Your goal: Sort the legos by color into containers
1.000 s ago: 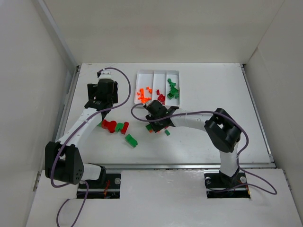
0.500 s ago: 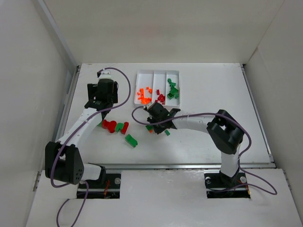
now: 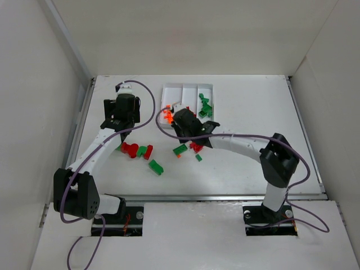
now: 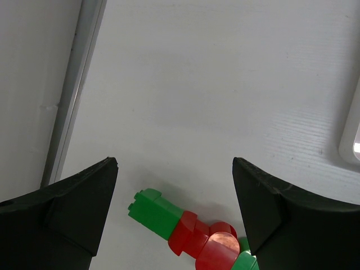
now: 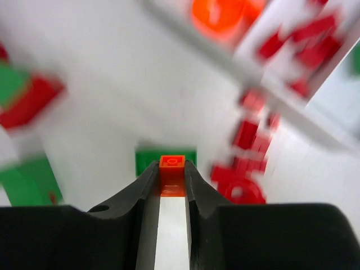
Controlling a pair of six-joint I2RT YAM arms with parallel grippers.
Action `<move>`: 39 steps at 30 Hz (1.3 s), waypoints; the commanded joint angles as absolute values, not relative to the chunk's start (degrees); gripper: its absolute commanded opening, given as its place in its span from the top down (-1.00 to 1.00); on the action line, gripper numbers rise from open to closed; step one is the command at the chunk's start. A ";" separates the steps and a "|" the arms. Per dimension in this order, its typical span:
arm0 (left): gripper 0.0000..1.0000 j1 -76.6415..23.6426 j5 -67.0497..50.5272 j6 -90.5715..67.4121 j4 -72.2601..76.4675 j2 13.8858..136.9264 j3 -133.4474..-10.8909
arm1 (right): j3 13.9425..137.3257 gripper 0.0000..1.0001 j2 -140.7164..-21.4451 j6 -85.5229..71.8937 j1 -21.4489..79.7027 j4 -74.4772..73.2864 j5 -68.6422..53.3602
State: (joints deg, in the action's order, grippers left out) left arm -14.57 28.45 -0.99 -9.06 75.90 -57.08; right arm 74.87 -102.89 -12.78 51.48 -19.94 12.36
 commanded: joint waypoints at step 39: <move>-0.34 -14.68 -22.70 26.58 -22.48 72.77 -59.14 | 87.75 -0.54 -100.49 -22.13 37.28 -19.87 20.58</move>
State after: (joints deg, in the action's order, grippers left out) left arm -14.55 -4.01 12.23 -15.57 75.00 -56.80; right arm 94.37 -109.73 -17.41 41.76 -22.31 24.64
